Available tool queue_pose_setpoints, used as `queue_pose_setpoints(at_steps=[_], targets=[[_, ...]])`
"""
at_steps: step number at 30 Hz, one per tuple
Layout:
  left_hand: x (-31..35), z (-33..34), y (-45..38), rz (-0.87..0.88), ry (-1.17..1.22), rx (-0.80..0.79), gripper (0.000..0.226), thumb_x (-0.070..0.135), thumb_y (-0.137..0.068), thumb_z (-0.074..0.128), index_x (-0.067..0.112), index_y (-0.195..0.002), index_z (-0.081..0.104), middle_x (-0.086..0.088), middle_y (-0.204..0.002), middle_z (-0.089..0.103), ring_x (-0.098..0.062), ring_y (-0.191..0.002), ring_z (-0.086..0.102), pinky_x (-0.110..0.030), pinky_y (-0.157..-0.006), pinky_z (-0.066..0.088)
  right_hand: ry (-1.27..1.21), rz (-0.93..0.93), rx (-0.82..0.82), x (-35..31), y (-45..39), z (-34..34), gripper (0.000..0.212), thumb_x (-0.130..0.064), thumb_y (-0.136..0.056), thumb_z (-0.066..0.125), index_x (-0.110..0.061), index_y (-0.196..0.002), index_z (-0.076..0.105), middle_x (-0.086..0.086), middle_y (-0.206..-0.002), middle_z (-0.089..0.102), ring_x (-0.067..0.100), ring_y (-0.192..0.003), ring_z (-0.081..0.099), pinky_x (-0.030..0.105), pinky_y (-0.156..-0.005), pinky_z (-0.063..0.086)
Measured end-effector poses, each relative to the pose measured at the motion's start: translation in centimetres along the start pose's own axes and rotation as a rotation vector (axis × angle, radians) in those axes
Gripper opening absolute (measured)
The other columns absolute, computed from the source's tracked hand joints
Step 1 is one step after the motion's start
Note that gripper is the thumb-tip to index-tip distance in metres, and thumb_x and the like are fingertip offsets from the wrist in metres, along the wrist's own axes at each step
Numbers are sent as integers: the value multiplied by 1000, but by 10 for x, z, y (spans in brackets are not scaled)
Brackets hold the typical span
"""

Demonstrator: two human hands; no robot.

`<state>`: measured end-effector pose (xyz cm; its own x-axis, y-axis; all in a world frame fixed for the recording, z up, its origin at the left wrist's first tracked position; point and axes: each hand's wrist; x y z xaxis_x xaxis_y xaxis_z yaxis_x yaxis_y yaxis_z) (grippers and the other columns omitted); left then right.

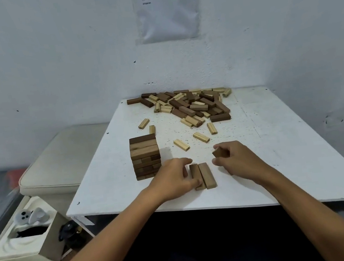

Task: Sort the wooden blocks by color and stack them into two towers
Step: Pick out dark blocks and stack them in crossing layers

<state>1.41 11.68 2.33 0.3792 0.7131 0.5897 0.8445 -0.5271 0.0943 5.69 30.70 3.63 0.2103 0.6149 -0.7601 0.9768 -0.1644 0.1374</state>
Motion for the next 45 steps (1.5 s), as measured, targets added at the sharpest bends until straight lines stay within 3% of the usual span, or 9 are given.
queue_pose_setpoints(at_steps=[2, 7, 12, 16, 22, 26, 34, 37, 45], targets=[[0, 2, 3, 77, -54, 43, 66, 47, -78, 73, 24, -136, 53, 5, -110, 57, -13, -102, 51, -31, -87, 45, 70, 29, 34, 5, -1, -3, 57, -22, -87, 71, -11, -140, 51, 4, -122, 60, 16, -103, 54, 26, -84, 38], [3, 11, 8, 208, -206, 20, 64, 55, -78, 70, 30, -134, 54, 5, -144, 43, -15, -133, 28, -40, -105, 26, 75, 62, -18, 10, -2, -2, 61, -29, -78, 80, -19, -133, 56, -6, -86, 52, 11, -83, 53, 20, -63, 37], [0, 17, 6, 261, -116, 56, 58, 47, -79, 73, 22, -130, 60, 3, -136, 54, -13, -124, 36, -23, -96, 31, 79, 31, 35, 13, -2, 4, 55, -35, -78, 78, -21, -128, 60, -2, -93, 62, 9, -74, 58, 25, -66, 46], [-3, 20, 5, 273, -84, 67, 67, 51, -76, 76, 21, -133, 57, 5, -137, 54, -12, -122, 36, -23, -97, 32, 9, 34, 6, 16, 1, 2, 42, -16, -84, 72, -14, -125, 61, 8, -91, 65, 16, -54, 60, 31, -59, 56], [-5, 20, 3, 275, -28, 68, 73, 46, -73, 80, 23, -137, 52, 9, -131, 56, -8, -118, 36, -15, -89, 31, -9, 12, -10, 20, 5, 5, 41, -5, -82, 73, -9, -122, 64, 10, -94, 65, 8, -47, 60, 18, -51, 50], [-7, 17, 0, 278, -28, 20, 74, 46, -71, 81, 26, -136, 52, 9, -131, 53, -5, -118, 34, -2, -87, 25, -3, 22, -15, 21, 10, 5, 43, -9, -79, 76, -12, -120, 65, 6, -94, 66, 10, -50, 64, 19, -56, 51], [-8, 11, -4, 258, 43, -93, 81, 47, -69, 83, 35, -140, 45, 13, -133, 52, -2, -118, 37, -22, -94, 37, -18, 26, 3, 21, 18, 5, 42, -13, -77, 78, -14, -118, 67, 2, -90, 66, 14, -53, 68, 31, -71, 58], [-8, 11, -4, 265, 34, -96, 80, 46, -71, 82, 35, -141, 44, 13, -134, 52, -2, -119, 35, -18, -93, 35, -16, 27, -2, 21, 18, 5, 42, -13, -77, 79, -14, -118, 67, 1, -91, 66, 14, -53, 68, 32, -72, 58], [-11, 8, -1, 284, -30, -101, 84, 53, -71, 79, 34, -143, 41, 10, -145, 43, -4, -130, 29, -25, -104, 30, 143, -117, -7, 25, 19, -1, 48, -33, -76, 80, -34, -121, 63, -9, -110, 59, 1, -85, 53, 15, -69, 39]])
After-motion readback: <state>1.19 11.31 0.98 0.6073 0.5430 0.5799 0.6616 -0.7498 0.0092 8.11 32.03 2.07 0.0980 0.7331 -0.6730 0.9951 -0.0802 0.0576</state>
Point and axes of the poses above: each hand's wrist, its own y-axis away from the middle knuckle, its own z-axis out of the palm, x = y × z
